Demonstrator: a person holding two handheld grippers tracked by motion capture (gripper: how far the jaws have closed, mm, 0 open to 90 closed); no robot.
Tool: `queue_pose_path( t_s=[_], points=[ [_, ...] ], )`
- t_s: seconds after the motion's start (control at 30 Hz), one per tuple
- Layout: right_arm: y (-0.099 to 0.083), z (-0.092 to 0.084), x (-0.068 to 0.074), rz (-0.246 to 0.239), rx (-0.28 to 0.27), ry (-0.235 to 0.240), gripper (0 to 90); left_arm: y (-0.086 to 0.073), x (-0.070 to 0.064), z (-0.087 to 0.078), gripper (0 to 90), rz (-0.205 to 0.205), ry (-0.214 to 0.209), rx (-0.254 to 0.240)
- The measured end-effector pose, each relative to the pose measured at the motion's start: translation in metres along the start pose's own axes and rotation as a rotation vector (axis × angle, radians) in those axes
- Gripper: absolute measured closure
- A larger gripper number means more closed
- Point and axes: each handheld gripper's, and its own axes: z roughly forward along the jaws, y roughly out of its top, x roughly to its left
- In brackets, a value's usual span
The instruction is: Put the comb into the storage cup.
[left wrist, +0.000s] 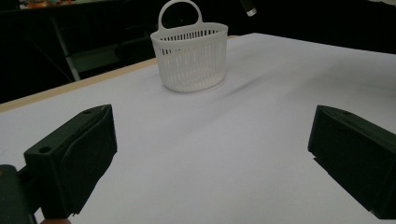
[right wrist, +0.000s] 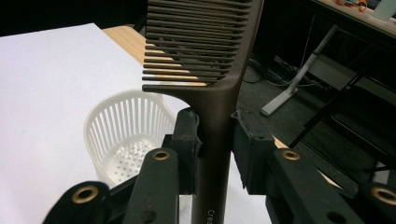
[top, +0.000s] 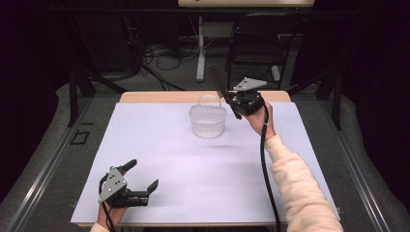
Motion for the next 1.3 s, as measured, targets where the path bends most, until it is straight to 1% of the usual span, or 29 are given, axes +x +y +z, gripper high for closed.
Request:
queue_pose_path(
  t_s=[0.7,1.3],
  points=[
    [0.0021,0.0031,0.0015,0.001,-0.030,-0.010,72.1,0.0002,-0.0002,-0.0002,1.3,0.001,0.002,-0.001],
    [0.0049,0.0068,0.0071,-0.004,-0.049,-0.008,72.1,0.0001,-0.0003,-0.0003,1.4,0.001,0.001,0.000]
  ],
)
